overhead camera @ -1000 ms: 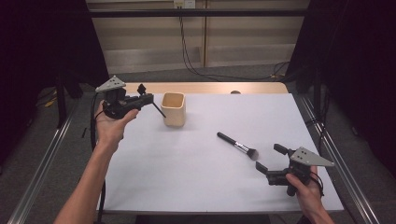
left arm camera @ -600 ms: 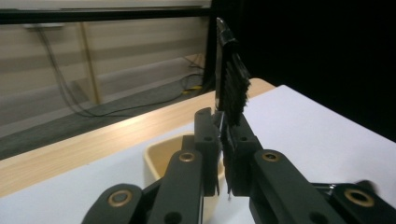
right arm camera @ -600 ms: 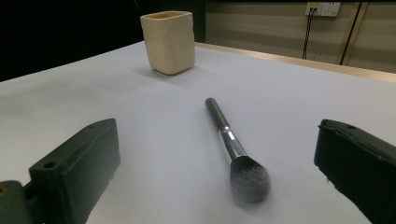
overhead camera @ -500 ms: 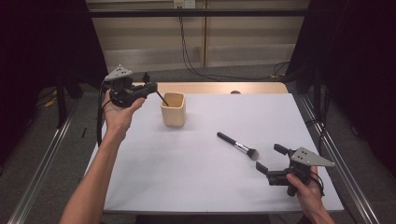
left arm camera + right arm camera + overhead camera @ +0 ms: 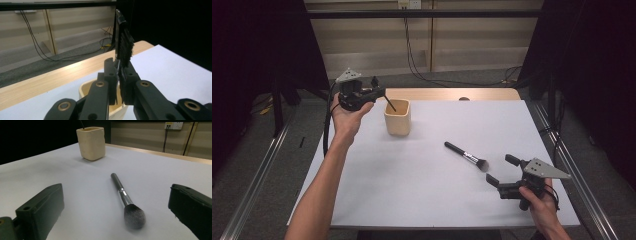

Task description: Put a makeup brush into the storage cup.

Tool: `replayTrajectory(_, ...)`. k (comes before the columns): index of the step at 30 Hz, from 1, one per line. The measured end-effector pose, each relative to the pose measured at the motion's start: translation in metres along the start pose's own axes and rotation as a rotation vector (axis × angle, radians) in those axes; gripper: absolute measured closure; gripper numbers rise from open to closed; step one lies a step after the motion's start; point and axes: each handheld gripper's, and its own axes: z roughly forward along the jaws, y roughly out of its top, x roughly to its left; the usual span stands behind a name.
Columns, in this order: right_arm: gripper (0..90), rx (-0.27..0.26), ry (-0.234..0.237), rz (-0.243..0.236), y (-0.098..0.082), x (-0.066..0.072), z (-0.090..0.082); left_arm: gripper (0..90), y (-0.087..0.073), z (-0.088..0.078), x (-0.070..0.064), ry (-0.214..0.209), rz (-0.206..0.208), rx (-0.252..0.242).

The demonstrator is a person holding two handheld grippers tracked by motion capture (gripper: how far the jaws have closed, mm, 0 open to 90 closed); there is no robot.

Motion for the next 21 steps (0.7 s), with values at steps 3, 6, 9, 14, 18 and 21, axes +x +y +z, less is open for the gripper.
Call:
replayTrajectory(3,0.0,-0.001,0.001,0.000,0.000,0.000,0.000,85.5,-0.003,0.004,0.004,0.005,-0.015,0.010)
replayTrajectory(6,0.0,0.001,0.005,-0.004,0.000,0.001,0.001,85.5,-0.006,0.007,0.005,0.008,-0.014,0.018)
replayTrajectory(9,0.0,0.006,0.008,-0.002,-0.001,0.001,0.001,85.5,-0.008,0.010,0.004,0.006,-0.015,0.029)
replayTrajectory(14,0.0,0.010,0.016,-0.005,-0.001,0.001,0.001,85.5,-0.013,0.015,0.001,-0.005,-0.011,0.046)
replayTrajectory(18,0.0,0.007,0.016,-0.008,-0.001,0.002,0.002,85.5,-0.017,0.021,-0.001,-0.013,-0.014,0.058)
replayTrajectory(21,0.0,0.008,0.018,-0.011,-0.001,0.002,0.002,85.5,-0.020,0.024,-0.002,-0.014,-0.020,0.063)
